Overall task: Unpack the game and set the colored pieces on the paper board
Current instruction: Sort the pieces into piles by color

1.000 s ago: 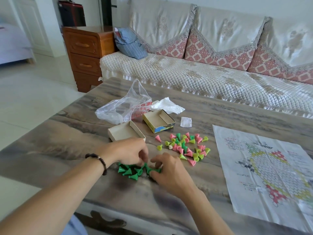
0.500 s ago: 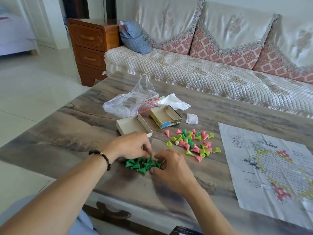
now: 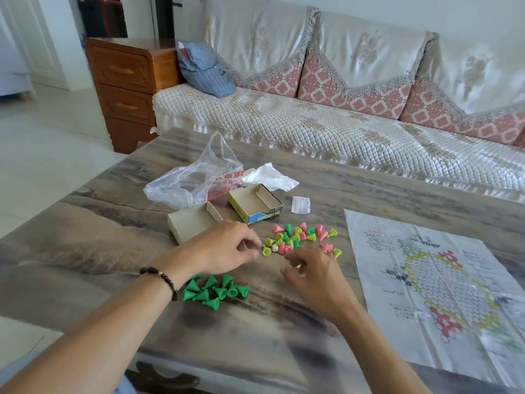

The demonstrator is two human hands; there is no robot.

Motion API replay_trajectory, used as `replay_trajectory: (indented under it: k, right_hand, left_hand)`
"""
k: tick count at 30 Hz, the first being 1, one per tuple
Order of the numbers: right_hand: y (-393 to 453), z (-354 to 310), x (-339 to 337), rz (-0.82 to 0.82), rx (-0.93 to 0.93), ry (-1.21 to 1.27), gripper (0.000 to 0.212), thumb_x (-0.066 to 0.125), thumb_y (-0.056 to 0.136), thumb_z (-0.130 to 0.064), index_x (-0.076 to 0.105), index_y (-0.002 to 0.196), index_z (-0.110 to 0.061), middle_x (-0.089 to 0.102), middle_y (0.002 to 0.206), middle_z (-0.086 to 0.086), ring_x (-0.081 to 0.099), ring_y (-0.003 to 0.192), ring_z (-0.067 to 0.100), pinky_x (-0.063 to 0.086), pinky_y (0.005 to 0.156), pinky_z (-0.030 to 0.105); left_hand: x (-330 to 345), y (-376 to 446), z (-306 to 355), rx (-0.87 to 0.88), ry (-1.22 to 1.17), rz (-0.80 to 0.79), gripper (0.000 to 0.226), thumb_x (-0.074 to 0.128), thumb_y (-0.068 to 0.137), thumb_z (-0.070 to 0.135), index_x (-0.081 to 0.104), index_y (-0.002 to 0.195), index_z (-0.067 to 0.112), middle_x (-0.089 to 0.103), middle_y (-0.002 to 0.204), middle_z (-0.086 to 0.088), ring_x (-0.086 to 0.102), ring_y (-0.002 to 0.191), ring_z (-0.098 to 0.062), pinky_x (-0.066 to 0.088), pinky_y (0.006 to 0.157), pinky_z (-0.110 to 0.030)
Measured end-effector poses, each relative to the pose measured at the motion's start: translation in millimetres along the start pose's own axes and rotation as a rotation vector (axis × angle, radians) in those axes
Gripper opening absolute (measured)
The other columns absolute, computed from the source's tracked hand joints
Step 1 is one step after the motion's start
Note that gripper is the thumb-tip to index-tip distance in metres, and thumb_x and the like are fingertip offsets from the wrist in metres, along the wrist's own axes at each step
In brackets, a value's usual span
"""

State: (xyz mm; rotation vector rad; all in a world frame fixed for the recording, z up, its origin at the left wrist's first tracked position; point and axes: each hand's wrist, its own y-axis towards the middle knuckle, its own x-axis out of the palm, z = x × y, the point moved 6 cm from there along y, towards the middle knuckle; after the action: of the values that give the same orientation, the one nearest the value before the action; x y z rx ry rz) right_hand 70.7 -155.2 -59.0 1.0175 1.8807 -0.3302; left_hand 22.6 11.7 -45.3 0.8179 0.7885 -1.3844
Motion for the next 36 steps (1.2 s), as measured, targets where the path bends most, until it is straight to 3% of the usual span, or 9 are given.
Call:
replay_trajectory:
  k: [2,7,11,13,17,20,26,32,36]
  right_hand:
    - [8,20,-15,0.059,0.051,-0.021,0.011,0.064,0.081,-0.021,0.066,0.079,-0.031,0.06,0.072,-0.011,0.055,0.069,0.008,0.05,0.069,0.032]
    - [41,64,-39,0.126,0.171,-0.105,0.019,0.061,0.082,-0.014,0.074,0.094,-0.02,0.069,0.08,-0.005,0.063,0.076,0.016,0.049,0.068,0.029]
    - [69,73,-41,0.101,0.149,-0.154,0.022,0.056,0.085,-0.014,0.074,0.096,-0.018,0.073,0.09,-0.002,0.066,0.083,0.018,0.052,0.072,0.03]
    - [78,72,-39,0.08,0.114,-0.15,0.022,0.056,0.084,-0.012,0.075,0.095,-0.018,0.073,0.091,-0.003,0.066,0.082,0.016,0.053,0.073,0.03]
    - [80,64,-25,-0.07,0.05,-0.053,0.011,0.065,0.073,-0.02,0.074,0.079,-0.022,0.066,0.07,-0.01,0.058,0.065,0.004,0.049,0.063,0.022]
    - [78,61,-13,-0.145,0.03,-0.076,0.016,0.065,0.068,-0.034,0.071,0.081,-0.026,0.063,0.07,-0.006,0.057,0.066,0.011,0.052,0.063,0.033]
    - [78,61,-8,-0.173,0.027,-0.093,0.022,0.073,0.074,-0.03,0.071,0.096,-0.028,0.066,0.074,-0.005,0.06,0.072,0.013,0.052,0.067,0.037]
    - [78,60,-6,-0.166,0.079,-0.194,0.024,0.059,0.077,-0.023,0.071,0.097,-0.029,0.071,0.089,-0.006,0.063,0.092,0.023,0.048,0.087,0.04]
    - [78,62,-8,-0.148,0.09,-0.302,0.031,0.052,0.078,-0.018,0.068,0.103,-0.029,0.071,0.094,-0.003,0.061,0.096,0.026,0.045,0.088,0.039]
  left_hand:
    - [3,12,6,0.02,-0.009,0.033,0.025,0.062,0.09,0.031,0.069,0.114,0.025,0.065,0.102,0.011,0.057,0.082,0.003,0.043,0.075,-0.015]
    - [8,55,21,0.078,0.073,0.065,0.027,0.058,0.093,0.028,0.065,0.119,0.028,0.061,0.106,0.009,0.056,0.092,-0.007,0.04,0.07,-0.018]
    - [18,93,27,0.116,0.169,-0.029,0.036,0.057,0.092,0.014,0.059,0.125,0.029,0.057,0.122,0.006,0.05,0.116,-0.012,0.042,0.091,-0.027]
    - [25,107,27,0.113,0.206,-0.118,0.042,0.056,0.085,0.005,0.061,0.117,0.031,0.058,0.117,0.005,0.053,0.11,-0.015,0.045,0.088,-0.03]
    - [34,122,21,0.077,0.231,-0.264,0.045,0.055,0.071,0.003,0.065,0.1,0.037,0.063,0.103,0.003,0.059,0.096,-0.016,0.053,0.079,-0.037]
    - [39,127,17,0.075,0.219,-0.297,0.049,0.055,0.064,0.008,0.068,0.101,0.037,0.067,0.099,0.004,0.062,0.092,-0.018,0.055,0.076,-0.039]
    - [45,129,16,0.094,0.203,-0.23,0.029,0.071,0.075,0.008,0.072,0.096,0.027,0.066,0.099,0.003,0.061,0.093,-0.019,0.054,0.079,-0.041]
    - [43,128,13,0.083,0.16,-0.167,0.031,0.069,0.076,0.005,0.074,0.099,0.026,0.065,0.11,0.004,0.059,0.098,-0.013,0.053,0.084,-0.033]
    - [38,126,11,0.065,0.158,-0.103,0.025,0.07,0.078,0.006,0.075,0.097,0.022,0.066,0.109,0.001,0.062,0.094,-0.013,0.052,0.08,-0.026]
